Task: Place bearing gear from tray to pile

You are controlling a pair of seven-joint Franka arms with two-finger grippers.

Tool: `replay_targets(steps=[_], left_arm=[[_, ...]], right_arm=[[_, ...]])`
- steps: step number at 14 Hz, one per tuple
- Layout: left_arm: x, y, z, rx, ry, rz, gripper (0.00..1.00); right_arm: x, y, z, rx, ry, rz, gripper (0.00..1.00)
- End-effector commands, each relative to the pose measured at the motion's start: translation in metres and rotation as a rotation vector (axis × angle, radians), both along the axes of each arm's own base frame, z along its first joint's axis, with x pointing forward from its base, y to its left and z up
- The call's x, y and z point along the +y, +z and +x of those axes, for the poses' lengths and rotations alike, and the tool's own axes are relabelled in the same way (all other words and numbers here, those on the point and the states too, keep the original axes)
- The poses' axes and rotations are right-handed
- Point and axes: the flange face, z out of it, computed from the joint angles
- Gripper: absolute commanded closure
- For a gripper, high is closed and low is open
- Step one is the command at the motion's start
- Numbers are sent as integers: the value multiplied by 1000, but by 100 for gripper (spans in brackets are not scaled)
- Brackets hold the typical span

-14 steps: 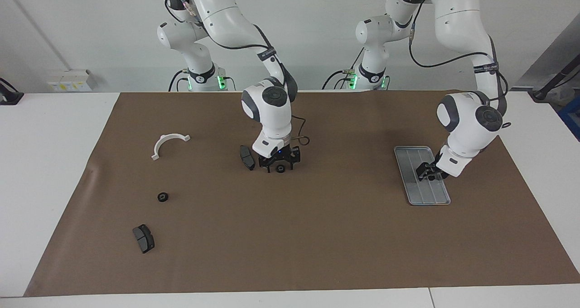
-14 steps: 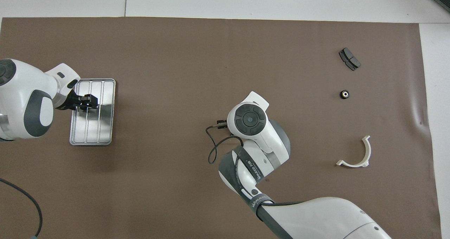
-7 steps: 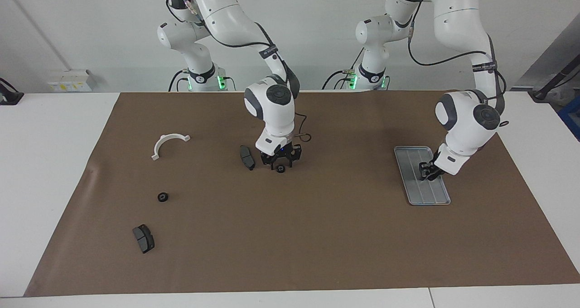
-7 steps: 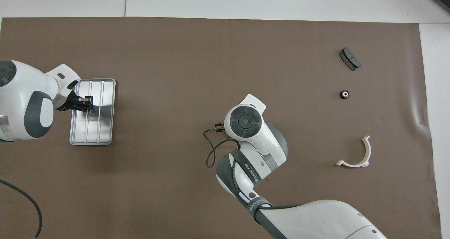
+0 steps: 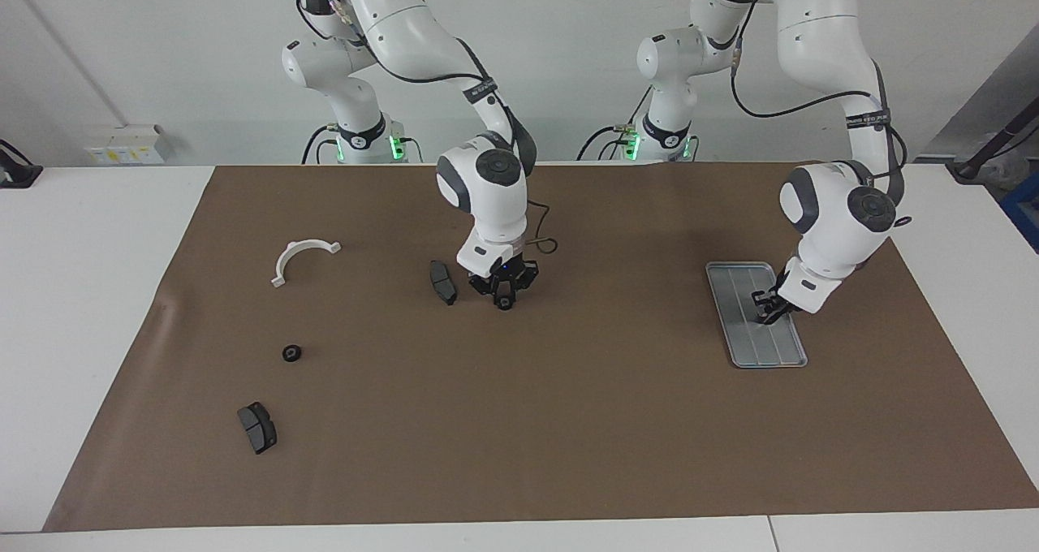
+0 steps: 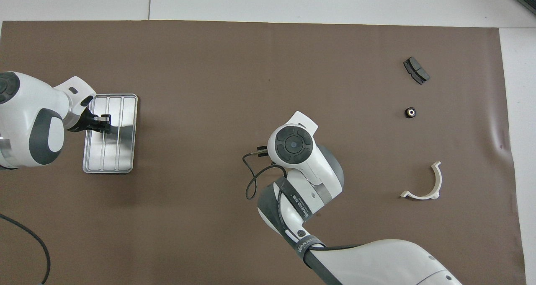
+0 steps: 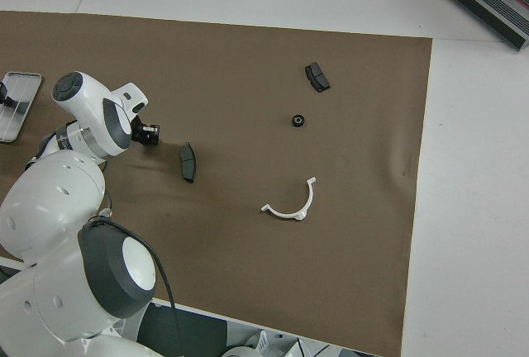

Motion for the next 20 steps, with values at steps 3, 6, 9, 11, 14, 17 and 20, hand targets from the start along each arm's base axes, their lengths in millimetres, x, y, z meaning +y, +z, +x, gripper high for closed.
replay_targets(steps=[3,6,9,11,14,17,20], left_arm=[[-67,36,17,-43,70,19,100],[-151,45,7,-18,169,27,100],[-236,50,-16,-10,258,36,100],[-297,58,-35,-30,323,24,100],[-367,69,-66,-41,332,-15,100],[-425,89,-85,-51,280,-76,99],[-461,108,-89,-44,271,-157,90]], right_arm=[[-8,20,3,-8,-30,-8,100],[-61,66,26,-12,-104,-8,100],[-135,95,49,-5,-80,-26,100],[-186,99,61,27,-44,-46,100],[-264,84,64,58,-6,-57,100],[-302,55,56,65,-7,-54,100],[-321,26,48,37,-32,-48,100]])
